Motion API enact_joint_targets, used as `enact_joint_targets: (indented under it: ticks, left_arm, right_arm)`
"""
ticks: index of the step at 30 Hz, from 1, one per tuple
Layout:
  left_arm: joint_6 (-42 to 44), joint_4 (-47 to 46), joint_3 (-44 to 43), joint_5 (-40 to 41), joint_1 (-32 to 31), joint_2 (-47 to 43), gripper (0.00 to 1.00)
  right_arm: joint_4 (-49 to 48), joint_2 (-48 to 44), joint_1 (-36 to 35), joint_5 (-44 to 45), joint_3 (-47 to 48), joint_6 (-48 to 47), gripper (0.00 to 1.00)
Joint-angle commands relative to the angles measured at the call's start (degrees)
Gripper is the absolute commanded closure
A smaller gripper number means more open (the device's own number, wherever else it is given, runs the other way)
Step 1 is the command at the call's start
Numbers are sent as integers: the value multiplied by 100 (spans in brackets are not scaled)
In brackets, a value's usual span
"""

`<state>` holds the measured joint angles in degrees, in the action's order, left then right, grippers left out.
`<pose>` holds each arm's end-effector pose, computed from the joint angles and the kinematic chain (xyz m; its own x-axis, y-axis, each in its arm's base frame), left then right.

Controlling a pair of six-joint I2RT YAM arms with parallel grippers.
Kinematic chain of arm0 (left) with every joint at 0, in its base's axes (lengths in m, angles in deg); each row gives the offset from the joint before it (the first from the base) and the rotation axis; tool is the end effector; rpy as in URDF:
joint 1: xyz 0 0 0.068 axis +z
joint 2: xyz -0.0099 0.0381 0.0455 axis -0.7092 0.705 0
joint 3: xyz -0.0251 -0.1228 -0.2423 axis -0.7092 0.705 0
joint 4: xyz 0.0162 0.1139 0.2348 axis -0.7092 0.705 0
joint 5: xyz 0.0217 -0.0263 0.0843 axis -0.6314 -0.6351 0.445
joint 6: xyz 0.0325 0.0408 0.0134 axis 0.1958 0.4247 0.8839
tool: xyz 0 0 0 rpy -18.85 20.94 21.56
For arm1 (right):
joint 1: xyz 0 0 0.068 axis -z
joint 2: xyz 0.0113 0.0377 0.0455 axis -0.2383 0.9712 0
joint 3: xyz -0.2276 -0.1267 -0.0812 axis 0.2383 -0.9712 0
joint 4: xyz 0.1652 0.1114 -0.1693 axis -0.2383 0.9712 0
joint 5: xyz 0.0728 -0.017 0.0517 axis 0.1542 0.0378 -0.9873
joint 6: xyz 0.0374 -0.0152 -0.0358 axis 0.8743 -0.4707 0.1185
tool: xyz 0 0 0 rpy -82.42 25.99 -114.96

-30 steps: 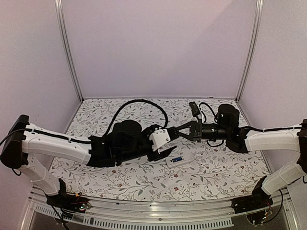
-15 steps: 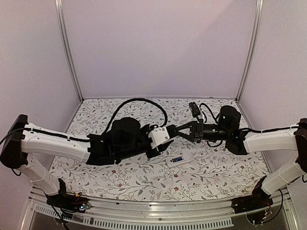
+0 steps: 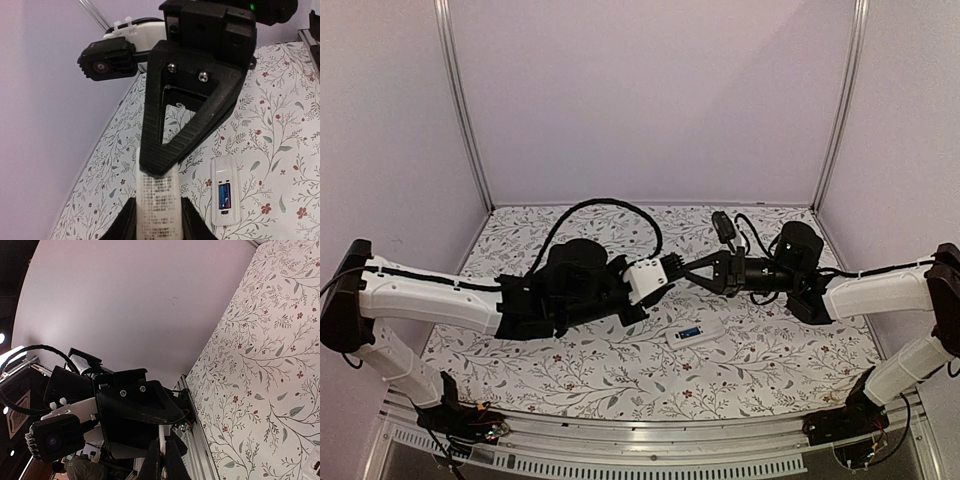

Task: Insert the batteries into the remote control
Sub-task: Pass from the right arm to the left

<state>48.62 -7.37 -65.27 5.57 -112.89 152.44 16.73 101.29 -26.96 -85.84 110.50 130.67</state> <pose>0.1388 -0.3148 0.2661 0.2608 0.4952 -0.8287 0.7653 0.4172 0.4902 0.2116 0.2151 0.2413 -0.8584 0.0872 -0.5055 -0.5052 0.0279 0.8626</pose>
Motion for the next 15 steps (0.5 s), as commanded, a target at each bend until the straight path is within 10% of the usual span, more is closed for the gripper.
enact_joint_targets:
  ticks: [1, 4, 10, 15]
  left_arm:
    - [-20, 325, 6, -131, 100, -182, 75]
    - [-74, 591, -96, -226, 123, -229, 83]
    - [-448, 1803, -483, -715, 240, -190, 89]
    - [-800, 3202, -1178, -1046, 459, 269, 86]
  right_arm:
    - [-200, 65, 24, -65, -98, 51, 100]
    - [-145, 88, 47, -84, -86, 54, 94]
    - [130, 93, 466, -28, -257, 36, 52]
    - [1375, -228, 1102, 267, -422, -444, 49]
